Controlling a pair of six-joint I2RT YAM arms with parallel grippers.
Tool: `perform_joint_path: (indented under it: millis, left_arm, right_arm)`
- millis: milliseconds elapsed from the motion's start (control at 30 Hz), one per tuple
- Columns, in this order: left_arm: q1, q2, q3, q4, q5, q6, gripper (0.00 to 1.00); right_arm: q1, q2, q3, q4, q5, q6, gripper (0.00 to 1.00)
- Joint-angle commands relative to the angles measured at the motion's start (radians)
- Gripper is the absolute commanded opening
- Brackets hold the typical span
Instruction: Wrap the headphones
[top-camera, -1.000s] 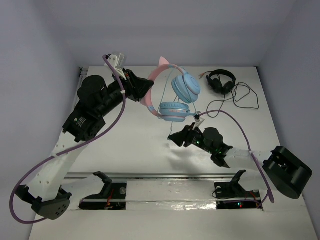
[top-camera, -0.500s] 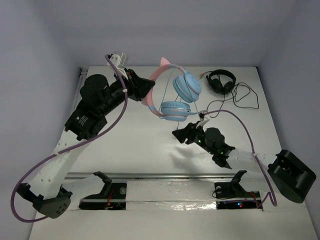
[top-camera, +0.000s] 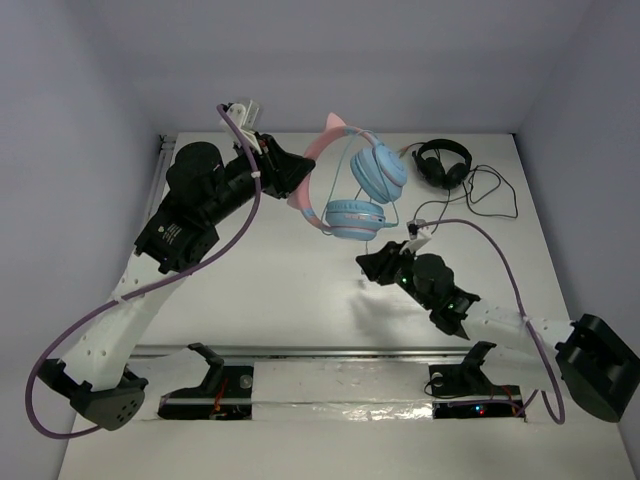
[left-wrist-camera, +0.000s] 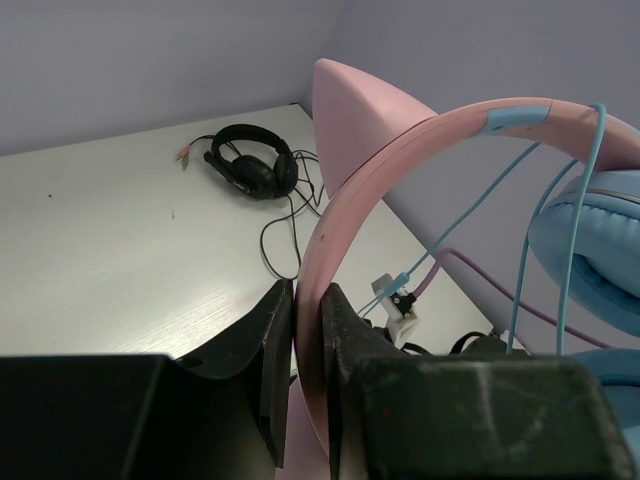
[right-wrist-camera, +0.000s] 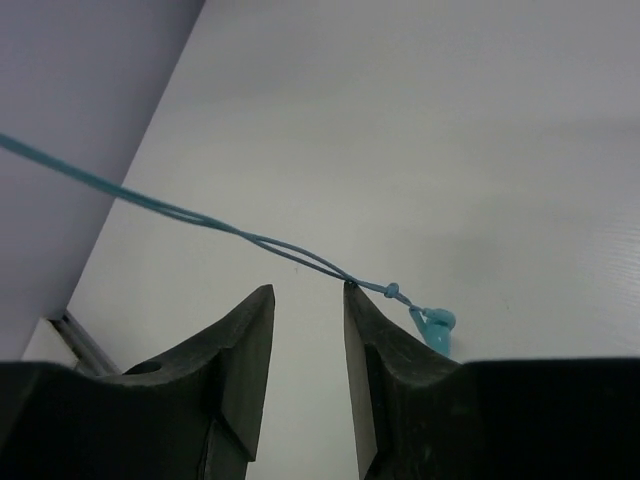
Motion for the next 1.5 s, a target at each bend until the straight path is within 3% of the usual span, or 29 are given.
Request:
perform_joint_path:
  millis: [0,167,400,633,800,933,1067,1133,1333,1467]
  left_arm:
    - [0.005,-0.032,0.059,0.104,0.010,-0.028,0.00]
    - [0.005,-0.043,0.060,0.096,0.016,-0.027,0.00]
    - [0.005,-0.052,0.066,0.085,0.016,-0.025,0.00]
    - [0.005,-0.052,0.079,0.072,0.018,-0.025,0.00]
    - [0.005,-0.049,0.093,0.061,0.023,-0.025,0.00]
    - [0.005,-0.046,0.088,0.065,0.007,-0.024,0.00]
    - [0.005,-0.041,0.070,0.076,-0.069,-0.016,0.00]
    - [0.005,-0.027,0.060,0.090,-0.147,-0.014,0.00]
    - [0.016,0.025,0.008,0.165,-0.411,-0.017,0.00]
    - [0.097,0.063,-0.003,0.199,-0.402,-0.059,0.00]
  right_arm:
    - [-0.005,-0.056,-0.003,-0.023,-0.013,0.016,0.41]
    - [-0.005,-0.017,0.013,-0.018,0.004,0.002,0.56]
    - [-0.005,0.144,0.113,0.025,-0.057,-0.073,0.56]
    - [-0.005,0.255,0.112,0.224,-0.042,-0.112,0.56]
    - [-0.005,0.316,0.127,0.263,-0.018,-0.133,0.53]
    - [-0.005,0.350,0.124,0.306,-0.057,-0.127,0.42]
    - [0.007,0.355,0.074,0.370,-0.120,-0.058,0.09]
    - [0.018,0.349,0.075,0.313,-0.116,-0.028,0.01]
    - [0.205,0.270,0.122,0.084,-0.016,-0.003,0.00]
    - [0.323,0.232,0.144,0.003,0.036,0.025,0.00]
